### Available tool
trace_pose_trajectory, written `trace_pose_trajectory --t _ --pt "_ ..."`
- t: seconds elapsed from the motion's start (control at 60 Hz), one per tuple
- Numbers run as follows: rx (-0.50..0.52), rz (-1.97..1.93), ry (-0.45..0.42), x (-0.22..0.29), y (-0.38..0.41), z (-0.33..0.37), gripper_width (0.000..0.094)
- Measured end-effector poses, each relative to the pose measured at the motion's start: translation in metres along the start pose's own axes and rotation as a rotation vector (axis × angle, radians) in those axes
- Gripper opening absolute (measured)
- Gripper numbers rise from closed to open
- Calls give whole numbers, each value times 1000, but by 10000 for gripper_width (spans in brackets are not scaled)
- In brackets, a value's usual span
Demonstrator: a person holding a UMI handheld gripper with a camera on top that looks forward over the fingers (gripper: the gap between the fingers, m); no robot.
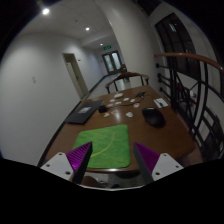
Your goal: Arrange mouse
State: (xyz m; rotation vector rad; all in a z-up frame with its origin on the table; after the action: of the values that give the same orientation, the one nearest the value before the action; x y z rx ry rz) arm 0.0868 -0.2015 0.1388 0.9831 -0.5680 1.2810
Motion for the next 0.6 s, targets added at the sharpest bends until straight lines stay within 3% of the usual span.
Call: trace_pose_trajectory --t 0.3,0.4,0.6 --pt "-300 125 7 25 -133 -67 842" --pt "-325 139 15 36 -162 -95 840" --pt "-281 168 41 51 -181 -148 843"
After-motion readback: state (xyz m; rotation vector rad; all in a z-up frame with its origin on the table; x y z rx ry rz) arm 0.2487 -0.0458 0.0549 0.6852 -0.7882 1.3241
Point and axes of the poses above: the point between the fingertips, and its own axes, seen from behind it with the camera up: y to the left, x up, z backward, against the way the camera looks, the point moved 10 cm from there along z, backward, against the way the camera looks
